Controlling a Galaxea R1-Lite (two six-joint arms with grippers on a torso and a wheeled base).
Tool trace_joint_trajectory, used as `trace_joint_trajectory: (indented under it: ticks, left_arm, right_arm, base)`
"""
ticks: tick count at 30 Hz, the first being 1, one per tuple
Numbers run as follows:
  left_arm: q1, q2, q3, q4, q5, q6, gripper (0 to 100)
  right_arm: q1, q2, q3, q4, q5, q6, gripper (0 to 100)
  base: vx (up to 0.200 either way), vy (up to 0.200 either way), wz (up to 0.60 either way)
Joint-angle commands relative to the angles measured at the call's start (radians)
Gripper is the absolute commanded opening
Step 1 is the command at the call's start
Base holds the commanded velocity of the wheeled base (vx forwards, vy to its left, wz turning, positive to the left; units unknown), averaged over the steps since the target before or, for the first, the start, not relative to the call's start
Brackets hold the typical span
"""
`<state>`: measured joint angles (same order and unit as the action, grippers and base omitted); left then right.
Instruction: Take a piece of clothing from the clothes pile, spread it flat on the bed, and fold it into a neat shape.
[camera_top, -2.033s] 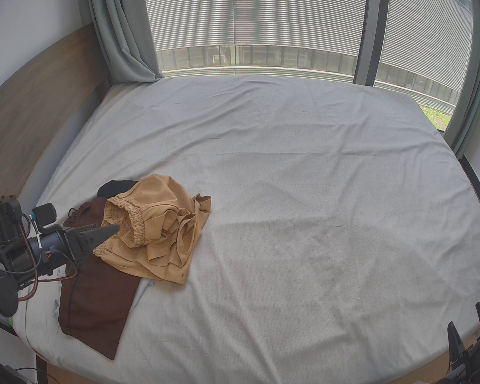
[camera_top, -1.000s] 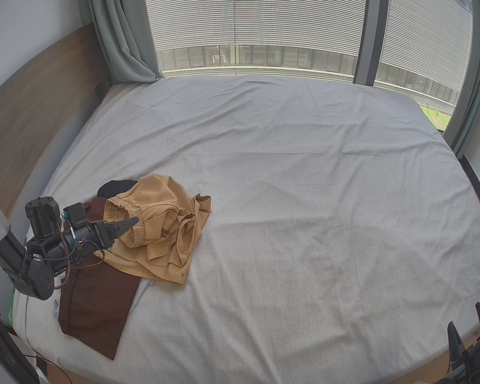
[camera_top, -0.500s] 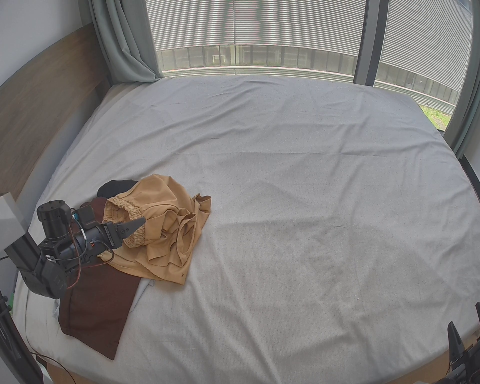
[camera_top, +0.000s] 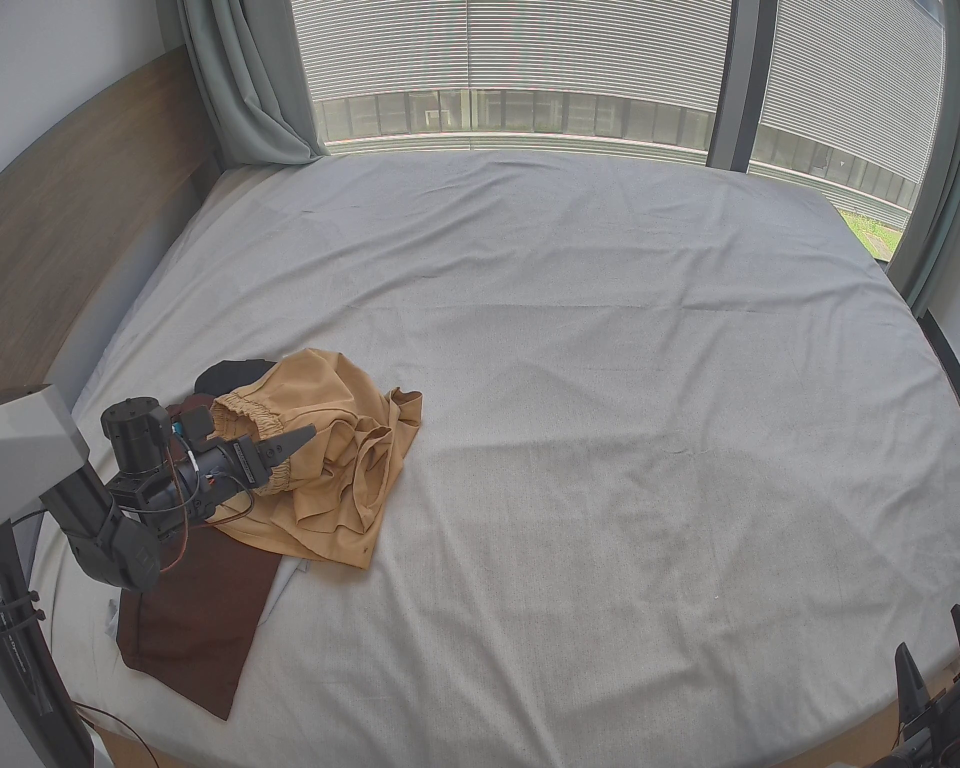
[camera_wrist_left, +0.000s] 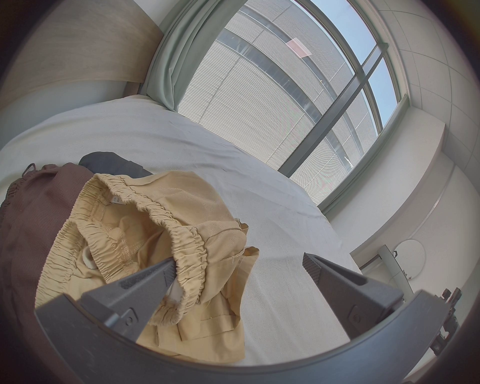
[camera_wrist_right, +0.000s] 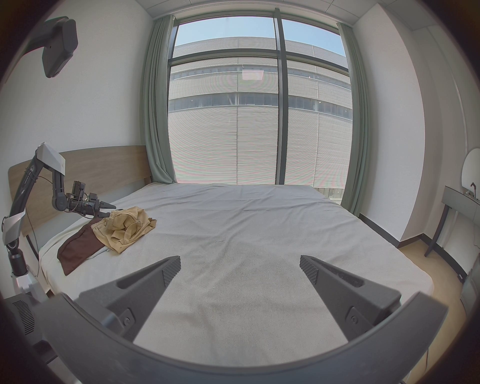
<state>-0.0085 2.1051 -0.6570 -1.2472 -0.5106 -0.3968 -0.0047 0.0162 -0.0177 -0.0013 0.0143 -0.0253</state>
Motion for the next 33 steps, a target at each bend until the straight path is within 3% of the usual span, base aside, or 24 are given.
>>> trace_joint_trajectory:
  ticks: [1,18,19,33]
  left_arm:
    - [-0.010,0.044,-0.015,-0.015,0.000,0.000,100]
    - [-0.027,0.078,-0.062,-0.061,0.003,-0.063,100]
    - [-0.027,0.082,-0.065,-0.063,0.004,-0.063,0]
    - [-0.021,0.084,-0.050,-0.077,0.007,-0.070,0]
  right_arm:
    - [0.002,-0.015,0.018,0.000,0.001,-0.001,100]
    - [0.002,-0.015,0.018,0.000,0.000,-0.001,100]
    - [0.002,-0.015,0.018,0.000,0.000,-0.001,100]
    - [0.002,-0.015,0.018,0.000,0.001,-0.001,100]
  base:
    - [0.000,0.000,0.00]
    - [0.000,0.000,0.00]
    - [0.000,0.000,0.00]
    - [0.000,0.000,0.00]
